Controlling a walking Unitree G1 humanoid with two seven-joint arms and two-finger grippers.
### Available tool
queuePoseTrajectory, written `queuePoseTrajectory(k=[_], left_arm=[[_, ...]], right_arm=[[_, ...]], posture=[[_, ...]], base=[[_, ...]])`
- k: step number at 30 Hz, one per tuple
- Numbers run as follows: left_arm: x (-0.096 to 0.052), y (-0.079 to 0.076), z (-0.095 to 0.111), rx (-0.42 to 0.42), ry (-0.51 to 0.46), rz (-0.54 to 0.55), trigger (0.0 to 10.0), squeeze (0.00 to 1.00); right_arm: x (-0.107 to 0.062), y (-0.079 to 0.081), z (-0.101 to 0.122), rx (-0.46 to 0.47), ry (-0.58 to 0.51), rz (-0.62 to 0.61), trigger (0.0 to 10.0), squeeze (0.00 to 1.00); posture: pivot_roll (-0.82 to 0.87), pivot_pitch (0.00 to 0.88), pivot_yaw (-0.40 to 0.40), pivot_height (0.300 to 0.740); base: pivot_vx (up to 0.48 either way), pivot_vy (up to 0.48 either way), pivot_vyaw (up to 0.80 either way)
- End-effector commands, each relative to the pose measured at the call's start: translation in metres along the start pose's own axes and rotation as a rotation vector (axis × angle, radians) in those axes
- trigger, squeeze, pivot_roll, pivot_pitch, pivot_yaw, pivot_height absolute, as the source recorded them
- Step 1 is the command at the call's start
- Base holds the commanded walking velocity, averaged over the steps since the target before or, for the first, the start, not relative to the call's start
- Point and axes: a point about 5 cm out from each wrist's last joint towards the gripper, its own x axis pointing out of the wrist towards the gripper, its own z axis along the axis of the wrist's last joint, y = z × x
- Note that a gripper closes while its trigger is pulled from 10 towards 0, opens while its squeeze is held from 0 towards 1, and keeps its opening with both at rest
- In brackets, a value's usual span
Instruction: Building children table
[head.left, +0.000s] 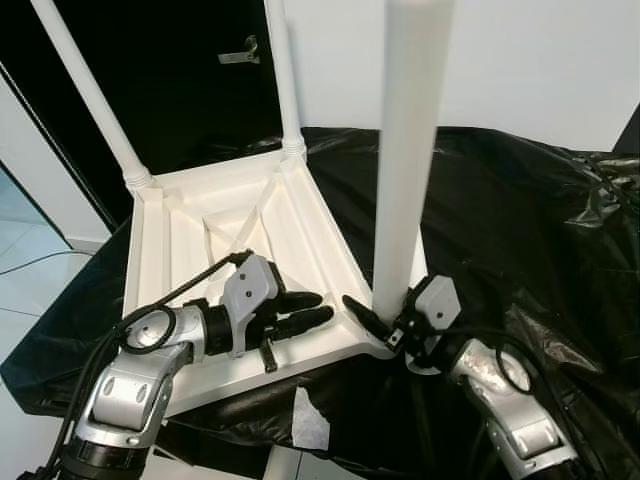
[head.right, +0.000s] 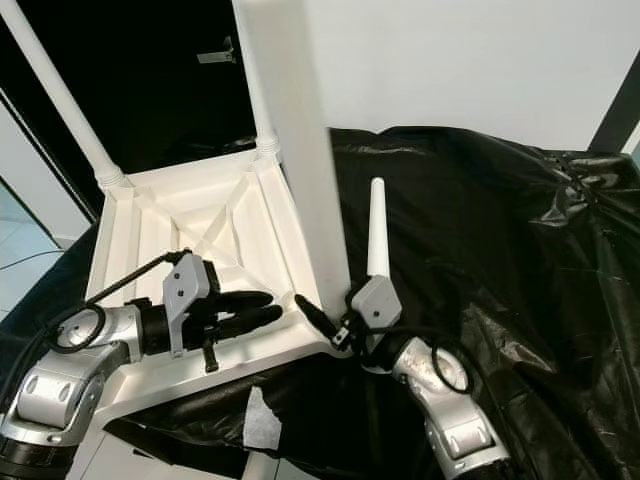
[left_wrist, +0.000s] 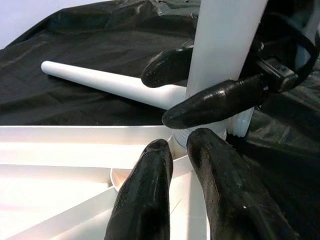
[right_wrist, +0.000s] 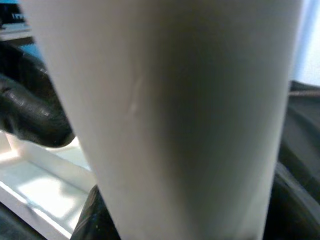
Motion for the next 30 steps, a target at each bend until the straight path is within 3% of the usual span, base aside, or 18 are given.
queuePoseTrajectory(k=[1, 5, 13, 22, 26, 30], left_arm=[[-0.003, 0.006, 0.002, 0.015, 0.0, 0.084, 10.0, 0.0], [-0.002, 0.007, 0.003, 0.018, -0.003, 0.085, 10.0, 0.0], [-0.002, 0.006, 0.003, 0.018, -0.002, 0.091, 10.0, 0.0], [-0.001, 0.007, 0.003, 0.019, -0.004, 0.095, 10.0, 0.0], [-0.001, 0.007, 0.004, 0.018, -0.008, 0.099, 10.0, 0.0], [-0.001, 0.007, 0.004, 0.018, -0.009, 0.099, 10.0, 0.0]], right_arm=[[-0.005, 0.014, -0.028, 0.124, 0.139, 0.06, 10.0, 0.0], [-0.005, 0.006, -0.022, 0.244, 0.115, 0.051, 10.0, 0.0], [-0.006, 0.004, -0.026, 0.29, 0.124, 0.007, 10.0, 0.0], [-0.006, 0.004, -0.024, 0.241, 0.149, 0.015, 10.0, 0.0], [-0.007, 0.009, -0.027, 0.125, 0.199, 0.073, 10.0, 0.0], [-0.007, 0.011, -0.028, 0.113, 0.206, 0.086, 10.0, 0.0]], posture=[[0.03, 0.0, 0.062, 0.74], [0.03, 0.0, 0.057, 0.74], [0.04, 0.0, 0.053, 0.74], [0.03, 0.0, 0.054, 0.74], [0.03, 0.0, 0.054, 0.74], [0.03, 0.0, 0.052, 0.74]], base=[[0.0, 0.0, 0.0], [0.0, 0.0, 0.0], [0.0, 0.0, 0.0], [0.0, 0.0, 0.0], [0.0, 0.0, 0.0], [0.0, 0.0, 0.0]])
